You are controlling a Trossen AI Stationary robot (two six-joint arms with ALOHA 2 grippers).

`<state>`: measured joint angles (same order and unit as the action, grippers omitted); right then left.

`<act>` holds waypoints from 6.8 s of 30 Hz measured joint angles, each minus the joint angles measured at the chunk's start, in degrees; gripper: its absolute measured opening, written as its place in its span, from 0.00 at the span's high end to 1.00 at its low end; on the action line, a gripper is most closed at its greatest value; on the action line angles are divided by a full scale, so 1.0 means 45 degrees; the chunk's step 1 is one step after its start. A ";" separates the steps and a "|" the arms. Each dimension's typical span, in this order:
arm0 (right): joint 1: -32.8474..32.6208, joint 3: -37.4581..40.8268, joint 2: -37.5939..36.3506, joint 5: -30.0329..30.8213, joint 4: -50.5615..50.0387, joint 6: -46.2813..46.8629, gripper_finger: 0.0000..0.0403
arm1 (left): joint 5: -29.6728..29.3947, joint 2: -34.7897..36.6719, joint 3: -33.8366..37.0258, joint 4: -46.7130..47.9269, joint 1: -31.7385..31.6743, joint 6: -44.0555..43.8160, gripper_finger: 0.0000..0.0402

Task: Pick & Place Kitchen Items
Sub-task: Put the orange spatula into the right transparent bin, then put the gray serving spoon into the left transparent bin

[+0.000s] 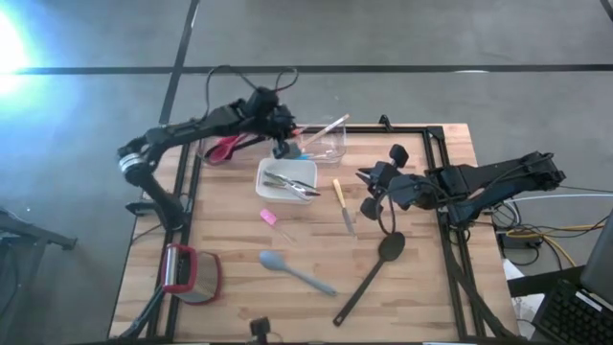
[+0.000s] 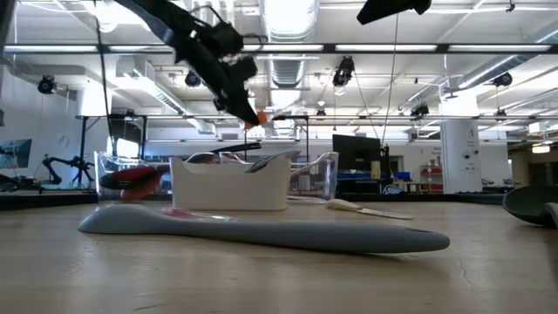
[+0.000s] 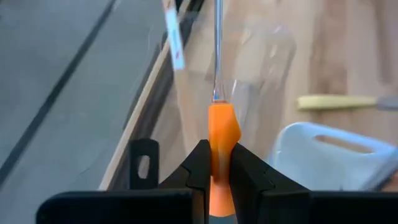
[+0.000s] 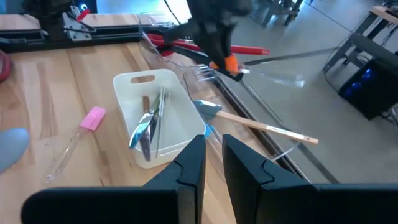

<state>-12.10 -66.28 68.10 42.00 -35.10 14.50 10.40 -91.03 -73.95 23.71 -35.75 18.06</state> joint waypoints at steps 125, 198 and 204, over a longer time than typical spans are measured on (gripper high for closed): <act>-0.1059 -0.0010 0.0034 -0.1302 0.0327 0.1775 0.93 | -0.0383 -0.6612 0.0322 -0.4707 1.2015 0.0217 0.52; 0.0403 -0.0010 0.0034 -0.1287 -0.0154 0.0835 0.93 | 0.2155 0.2672 0.2174 0.0396 -0.3472 0.2173 0.80; 0.0403 -0.0010 0.0034 -0.1292 -0.0149 0.1020 0.93 | 0.3305 0.2311 0.3136 -0.0626 -0.4113 0.2372 0.80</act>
<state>-10.29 -66.32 68.25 36.18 -35.77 19.09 25.27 -80.63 -59.84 20.89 -54.26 28.73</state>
